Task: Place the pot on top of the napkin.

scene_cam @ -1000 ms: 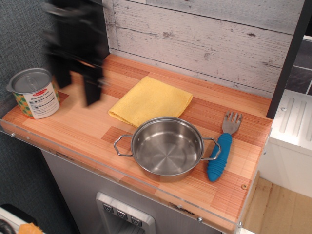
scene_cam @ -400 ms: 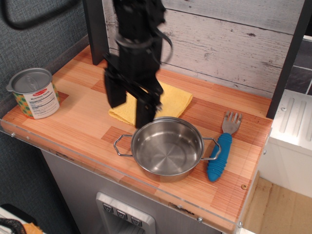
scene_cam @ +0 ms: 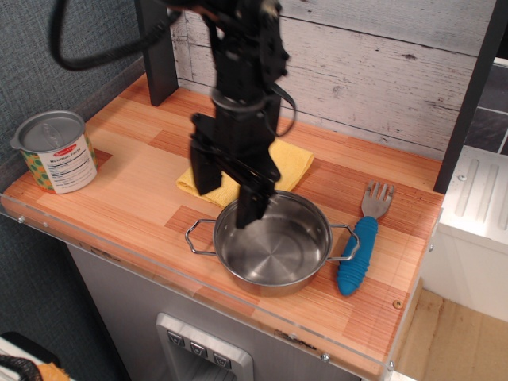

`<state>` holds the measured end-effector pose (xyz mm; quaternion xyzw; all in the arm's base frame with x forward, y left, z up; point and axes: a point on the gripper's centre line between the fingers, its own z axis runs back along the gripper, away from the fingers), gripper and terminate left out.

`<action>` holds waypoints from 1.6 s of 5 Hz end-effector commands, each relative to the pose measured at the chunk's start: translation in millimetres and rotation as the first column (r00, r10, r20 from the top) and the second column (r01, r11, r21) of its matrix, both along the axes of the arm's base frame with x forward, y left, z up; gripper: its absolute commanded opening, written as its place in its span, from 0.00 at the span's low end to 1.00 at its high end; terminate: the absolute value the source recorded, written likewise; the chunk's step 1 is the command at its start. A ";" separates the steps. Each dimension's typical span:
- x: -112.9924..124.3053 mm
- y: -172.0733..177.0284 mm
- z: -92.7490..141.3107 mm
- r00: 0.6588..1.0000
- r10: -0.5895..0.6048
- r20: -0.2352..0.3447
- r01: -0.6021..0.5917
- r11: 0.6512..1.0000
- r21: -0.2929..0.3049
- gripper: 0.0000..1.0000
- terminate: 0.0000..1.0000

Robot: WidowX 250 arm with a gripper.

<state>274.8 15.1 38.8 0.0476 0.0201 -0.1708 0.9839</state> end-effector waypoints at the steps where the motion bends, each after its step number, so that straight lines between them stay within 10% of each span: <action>1: 4.8 -0.5 -16.0 1.000 0.012 0.020 -0.012 1.000 0.005 1.00 0.00; 2: 4.8 0.3 -21.9 1.000 0.013 0.027 -0.012 1.000 -0.019 0.00 0.00; 8: -2.4 26.3 29.9 0.998 0.047 0.052 -0.035 0.978 -0.204 0.00 0.00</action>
